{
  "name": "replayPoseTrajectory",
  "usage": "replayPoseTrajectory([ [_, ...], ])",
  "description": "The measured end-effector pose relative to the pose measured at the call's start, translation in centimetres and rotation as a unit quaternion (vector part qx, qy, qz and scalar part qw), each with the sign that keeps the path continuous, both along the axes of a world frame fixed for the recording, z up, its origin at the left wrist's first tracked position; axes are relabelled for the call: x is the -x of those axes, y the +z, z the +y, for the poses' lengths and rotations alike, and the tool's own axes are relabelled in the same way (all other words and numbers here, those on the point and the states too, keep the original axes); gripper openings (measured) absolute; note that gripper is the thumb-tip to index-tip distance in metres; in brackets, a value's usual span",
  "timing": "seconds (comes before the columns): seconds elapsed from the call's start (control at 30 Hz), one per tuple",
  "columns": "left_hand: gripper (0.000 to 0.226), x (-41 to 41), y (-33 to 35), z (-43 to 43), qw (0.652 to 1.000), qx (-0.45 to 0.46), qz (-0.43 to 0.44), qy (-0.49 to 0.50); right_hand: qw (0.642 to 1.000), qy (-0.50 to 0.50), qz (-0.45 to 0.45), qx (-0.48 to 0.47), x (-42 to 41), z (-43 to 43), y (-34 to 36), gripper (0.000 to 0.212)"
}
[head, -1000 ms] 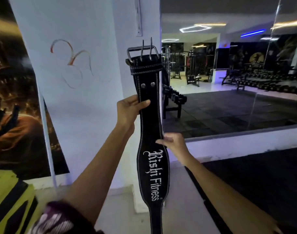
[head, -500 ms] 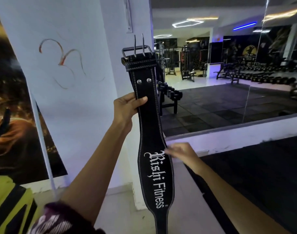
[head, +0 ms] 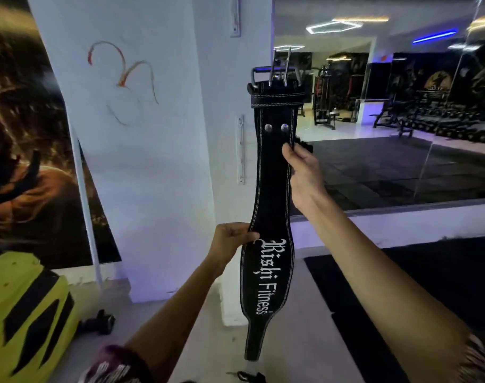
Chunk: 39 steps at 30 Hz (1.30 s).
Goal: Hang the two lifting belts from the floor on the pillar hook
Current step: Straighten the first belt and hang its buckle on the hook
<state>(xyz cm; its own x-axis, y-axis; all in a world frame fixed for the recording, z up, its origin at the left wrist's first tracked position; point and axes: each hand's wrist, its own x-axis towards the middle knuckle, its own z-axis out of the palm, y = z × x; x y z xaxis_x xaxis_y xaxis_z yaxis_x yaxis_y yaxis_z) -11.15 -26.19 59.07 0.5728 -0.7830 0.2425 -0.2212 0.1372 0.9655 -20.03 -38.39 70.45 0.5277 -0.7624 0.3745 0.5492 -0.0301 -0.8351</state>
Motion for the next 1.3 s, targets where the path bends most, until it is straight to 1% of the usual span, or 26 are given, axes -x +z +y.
replayPoseTrajectory([
  [0.07, 0.016, -0.3, 1.0, -0.6, 1.0, 0.012, -0.003, 0.006, 1.0, -0.002, 0.003, 0.0, 0.0, 0.0, -0.3, 0.016],
  [0.13, 0.014, -0.4, 2.1, -1.2, 0.999, 0.043, 0.022, 0.009, 1.0, 0.001, 0.0, -0.007, -0.1, 0.1, -0.2, 0.021],
  [0.17, 0.014, -0.6, 1.6, -1.4, 0.999, 0.043, 0.031, 0.013, 1.0, 0.001, -0.004, -0.011, -0.1, 0.2, -0.1, 0.024],
  [0.2, 0.015, -0.9, 0.2, -1.2, 0.999, 0.018, 0.025, 0.016, 1.0, 0.006, -0.009, -0.013, -0.1, 0.1, 0.0, 0.027],
  [0.27, 0.023, -1.6, -3.7, -0.4, 0.995, -0.098, -0.022, 0.012, 1.0, 0.014, -0.009, -0.012, 0.2, -0.2, 0.1, 0.027],
  [0.3, 0.028, -1.9, -5.3, 0.1, 0.984, -0.168, -0.057, 0.005, 1.0, 0.016, -0.005, -0.01, 0.5, -0.3, 0.0, 0.028],
  [0.33, 0.033, -2.2, -5.9, 0.4, 0.972, -0.219, -0.087, -0.006, 1.0, 0.018, 0.0, -0.013, 0.6, -0.4, -0.2, 0.031],
  [0.37, 0.037, -2.6, -5.6, 0.4, 0.966, -0.239, -0.1, -0.017, 1.0, 0.019, 0.006, -0.015, 0.7, -0.4, -0.3, 0.036],
  [0.4, 0.035, -2.5, -4.3, 0.1, 0.97, -0.22, -0.097, -0.022, 1.0, 0.019, 0.013, -0.016, 0.7, -0.6, -0.5, 0.039],
  [0.43, 0.028, -2.2, -2.2, -0.2, 0.981, -0.174, -0.082, -0.025, 1.0, 0.019, 0.018, -0.018, 0.8, -0.7, -0.6, 0.039],
  [0.5, 0.014, -0.9, 3.1, -0.9, 0.998, -0.038, -0.039, -0.013, 0.999, 0.027, 0.027, -0.013, 0.9, -0.5, -0.9, 0.031],
  [0.57, 0.012, 0.1, 7.9, -1.4, 0.997, 0.079, 0.001, 0.019, 0.998, 0.046, 0.032, 0.008, 1.1, -0.1, -1.6, 0.022],
  [0.6, 0.01, 0.4, 9.4, -1.6, 0.994, 0.105, 0.005, 0.035, 0.998, 0.051, 0.036, 0.02, 1.1, 0.2, -2.1, 0.022],
  [0.7, 0.009, 1.1, 11.4, -1.8, 0.993, 0.104, -0.004, 0.049, 0.996, 0.042, 0.051, 0.066, 1.6, 0.7, -3.1, 0.028],
  [0.83, 0.018, 1.7, 11.5, -1.9, 0.991, 0.127, 0.024, 0.046, 0.989, 0.017, 0.089, 0.12, 2.6, 0.1, -5.4, 0.014],
  [0.9, 0.021, 1.6, 11.9, -1.8, 0.988, 0.144, 0.031, 0.054, 0.978, 0.029, 0.155, 0.138, 3.2, -0.3, -8.8, 0.019],
  [0.93, 0.023, 1.5, 12.0, -1.7, 0.987, 0.148, 0.033, 0.054, 0.967, 0.038, 0.204, 0.15, 3.8, -0.5, -11.1, 0.024],
  [1.03, 0.025, 1.0, 11.9, -1.5, 0.987, 0.149, 0.031, 0.048, 0.917, 0.069, 0.347, 0.183, 5.6, -1.0, -15.8, 0.028],
  [1.07, 0.025, 1.0, 11.8, -1.4, 0.988, 0.148, 0.031, 0.045, 0.909, 0.073, 0.364, 0.188, 6.0, -1.0, -15.9, 0.027],
  [1.1, 0.025, 1.1, 11.7, -1.4, 0.988, 0.147, 0.032, 0.041, 0.914, 0.074, 0.351, 0.19, 6.0, -1.0, -15.3, 0.024],
  [1.17, 0.024, 1.3, 11.6, -1.5, 0.988, 0.149, 0.031, 0.032, 0.946, 0.057, 0.268, 0.175, 5.4, -0.6, -12.9, 0.015],
  [1.23, 0.023, 1.5, 12.0, -1.7, 0.987, 0.157, 0.028, 0.026, 0.968, 0.028, 0.192, 0.157, 4.6, 0.0, -10.9, 0.014],
  [1.3, 0.022, 1.6, 12.8, -1.7, 0.985, 0.17, 0.021, 0.025, 0.968, 0.006, 0.197, 0.155, 4.4, 0.3, -12.3, 0.009],
])
